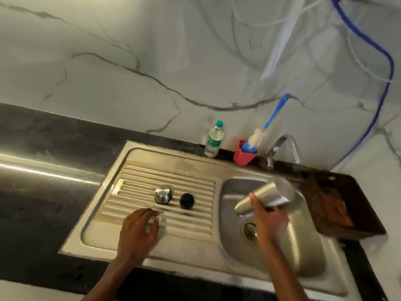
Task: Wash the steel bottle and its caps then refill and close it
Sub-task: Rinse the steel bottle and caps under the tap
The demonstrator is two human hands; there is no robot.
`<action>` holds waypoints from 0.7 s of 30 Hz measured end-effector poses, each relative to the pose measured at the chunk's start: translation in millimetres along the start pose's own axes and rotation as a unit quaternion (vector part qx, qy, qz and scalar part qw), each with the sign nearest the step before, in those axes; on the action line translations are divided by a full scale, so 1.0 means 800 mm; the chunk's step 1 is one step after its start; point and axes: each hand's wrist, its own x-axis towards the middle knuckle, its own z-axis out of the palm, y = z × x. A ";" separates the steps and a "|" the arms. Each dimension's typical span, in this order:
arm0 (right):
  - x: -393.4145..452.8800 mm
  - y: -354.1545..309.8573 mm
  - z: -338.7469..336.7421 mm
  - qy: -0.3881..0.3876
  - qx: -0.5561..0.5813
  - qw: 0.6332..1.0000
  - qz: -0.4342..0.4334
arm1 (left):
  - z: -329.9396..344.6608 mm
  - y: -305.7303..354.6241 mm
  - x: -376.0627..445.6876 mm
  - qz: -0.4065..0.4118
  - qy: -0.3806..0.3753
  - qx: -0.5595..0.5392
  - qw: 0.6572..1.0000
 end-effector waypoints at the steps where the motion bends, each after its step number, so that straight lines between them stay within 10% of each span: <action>1: -0.003 -0.002 -0.001 0.013 -0.005 1.000 -0.016 | -0.002 -0.007 0.000 -0.010 0.001 -0.001 1.000; 21: -0.164 -0.193 0.299 -0.300 0.055 0.943 -0.134 | -0.033 -0.166 0.070 -0.095 -0.211 0.157 0.960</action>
